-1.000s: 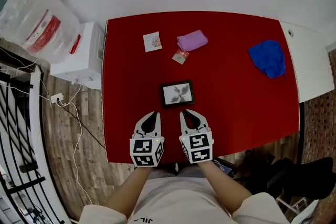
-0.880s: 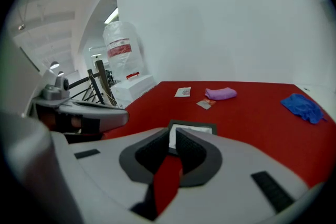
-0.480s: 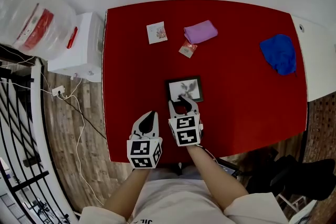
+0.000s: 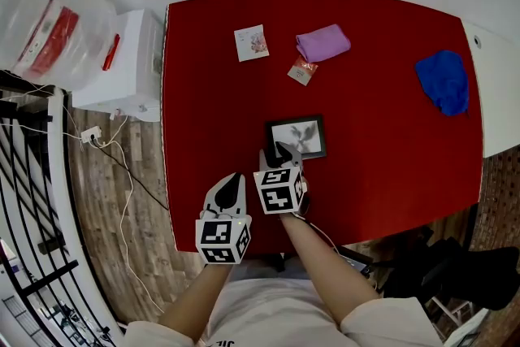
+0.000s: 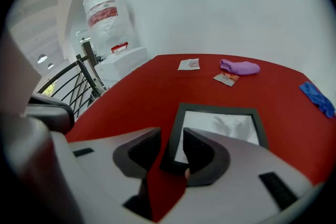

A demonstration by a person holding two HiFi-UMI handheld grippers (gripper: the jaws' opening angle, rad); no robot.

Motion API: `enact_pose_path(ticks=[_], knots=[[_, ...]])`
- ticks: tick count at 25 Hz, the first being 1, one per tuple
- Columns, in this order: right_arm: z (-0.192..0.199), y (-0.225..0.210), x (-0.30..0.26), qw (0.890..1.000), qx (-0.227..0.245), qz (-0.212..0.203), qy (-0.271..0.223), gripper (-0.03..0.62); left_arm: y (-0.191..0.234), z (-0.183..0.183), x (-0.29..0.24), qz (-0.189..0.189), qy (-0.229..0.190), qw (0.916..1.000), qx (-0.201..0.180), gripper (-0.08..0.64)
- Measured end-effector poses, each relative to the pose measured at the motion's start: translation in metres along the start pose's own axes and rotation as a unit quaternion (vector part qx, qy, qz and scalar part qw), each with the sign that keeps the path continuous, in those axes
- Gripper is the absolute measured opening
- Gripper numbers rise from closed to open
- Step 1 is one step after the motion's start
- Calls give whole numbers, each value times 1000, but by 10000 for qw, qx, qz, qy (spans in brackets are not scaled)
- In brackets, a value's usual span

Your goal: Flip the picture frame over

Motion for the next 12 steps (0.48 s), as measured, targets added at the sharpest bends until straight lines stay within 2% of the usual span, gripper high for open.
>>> enact_pose_path(ticks=[6, 12], knots=[[-2, 3, -9, 9983, 372, 417, 183, 106, 10, 4, 1, 34, 55, 10000, 62, 6], [-2, 5, -10, 9974, 279, 636, 192, 79, 20, 3, 3, 6, 17, 9999, 135, 6]])
Point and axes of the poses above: the fingertips, and each gripper's own axes: x backward along the fingers, y to its left, z out of its underside, the point moved 6 cm from there along x, backward along the fingers, and after that the axes turned 7 degrees about z, right-handed, at the moved point
